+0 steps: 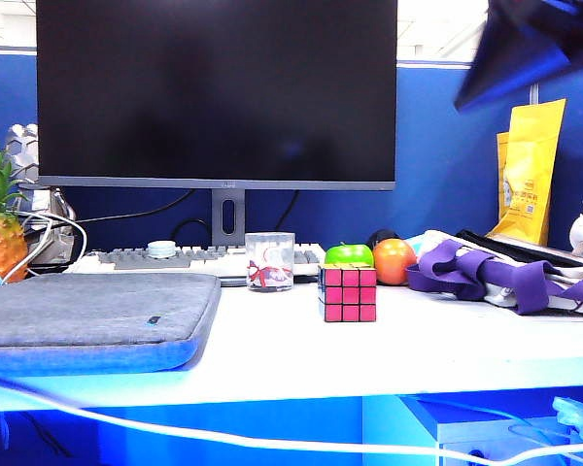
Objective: Rotate the Rubik's Cube so that its red face is facing towards you.
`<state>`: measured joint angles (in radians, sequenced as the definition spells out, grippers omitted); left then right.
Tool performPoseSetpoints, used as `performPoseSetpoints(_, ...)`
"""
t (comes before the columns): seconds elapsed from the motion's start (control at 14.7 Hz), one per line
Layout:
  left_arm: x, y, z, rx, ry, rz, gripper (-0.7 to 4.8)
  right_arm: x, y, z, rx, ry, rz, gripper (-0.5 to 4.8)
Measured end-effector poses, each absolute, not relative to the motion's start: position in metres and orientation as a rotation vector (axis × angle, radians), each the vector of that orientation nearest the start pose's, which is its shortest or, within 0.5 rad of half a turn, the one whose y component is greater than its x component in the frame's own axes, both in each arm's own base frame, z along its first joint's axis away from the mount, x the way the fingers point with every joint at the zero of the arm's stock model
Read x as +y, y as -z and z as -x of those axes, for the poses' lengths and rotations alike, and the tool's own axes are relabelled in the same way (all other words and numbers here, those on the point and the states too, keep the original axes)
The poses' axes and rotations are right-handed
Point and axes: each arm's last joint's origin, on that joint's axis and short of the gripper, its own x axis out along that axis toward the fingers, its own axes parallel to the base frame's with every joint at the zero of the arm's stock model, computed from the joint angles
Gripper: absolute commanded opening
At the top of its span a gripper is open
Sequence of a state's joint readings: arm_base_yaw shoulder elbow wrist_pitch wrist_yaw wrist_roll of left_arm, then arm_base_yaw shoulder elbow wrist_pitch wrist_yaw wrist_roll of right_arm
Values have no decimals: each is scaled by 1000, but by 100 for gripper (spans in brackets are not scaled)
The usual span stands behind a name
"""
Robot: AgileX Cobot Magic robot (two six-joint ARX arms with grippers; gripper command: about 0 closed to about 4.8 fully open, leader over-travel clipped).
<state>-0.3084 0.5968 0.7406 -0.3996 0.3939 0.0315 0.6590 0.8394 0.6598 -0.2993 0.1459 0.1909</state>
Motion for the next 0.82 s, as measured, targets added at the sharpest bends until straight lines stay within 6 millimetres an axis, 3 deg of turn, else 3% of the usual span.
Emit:
performPoseSetpoints(0.2,-41,-318,-96,291,666,-74,300,115,-224,-116,454,-421,6,8)
performPoseSetpoints(0.41,-35,-302,-80,291,629,-93,300,122,-189,-103,412,-418,26,8)
performPoseSetpoints(0.61,-26,-270,-56,221,595,-60,263,118,-180,-103,388,-362,23,8)
performPoseSetpoints(0.82,-18,-294,-35,-41,542,105,263,116,-175,-102,397,-350,36,8)
